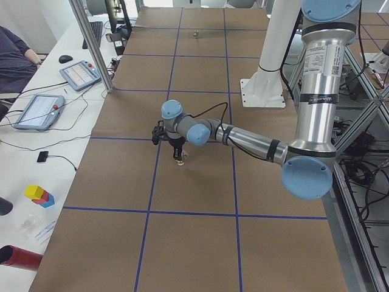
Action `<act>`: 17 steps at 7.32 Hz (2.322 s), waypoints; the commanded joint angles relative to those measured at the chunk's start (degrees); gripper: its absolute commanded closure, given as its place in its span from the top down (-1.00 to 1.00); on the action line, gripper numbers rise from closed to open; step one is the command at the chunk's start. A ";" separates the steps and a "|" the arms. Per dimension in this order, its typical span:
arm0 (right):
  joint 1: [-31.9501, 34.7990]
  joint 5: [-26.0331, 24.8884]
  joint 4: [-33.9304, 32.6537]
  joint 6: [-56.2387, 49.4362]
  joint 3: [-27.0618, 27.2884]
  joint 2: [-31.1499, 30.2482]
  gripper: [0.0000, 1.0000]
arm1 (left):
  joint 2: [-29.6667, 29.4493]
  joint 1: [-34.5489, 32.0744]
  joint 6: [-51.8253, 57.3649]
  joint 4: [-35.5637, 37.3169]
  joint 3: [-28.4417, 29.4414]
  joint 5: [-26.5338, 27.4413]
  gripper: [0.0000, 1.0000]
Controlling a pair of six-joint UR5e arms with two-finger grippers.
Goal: Assemble PPR valve and pipe with both arms
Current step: 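Carry the valve with the left gripper to the table center, then lower the valve upright at the center and open the left gripper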
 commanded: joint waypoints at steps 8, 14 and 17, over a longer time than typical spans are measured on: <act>-1.12 -3.64 0.09 -0.11 -0.84 0.36 0.98 | -54.32 18.95 -28.81 8.35 31.48 7.40 -1.00; -1.12 -2.40 -0.79 0.51 0.65 0.88 0.98 | -54.44 24.07 -29.70 6.30 33.99 10.15 -1.00; -1.12 -2.49 -0.79 0.51 0.48 1.15 0.98 | -53.82 23.98 -29.62 5.85 34.43 10.07 -1.00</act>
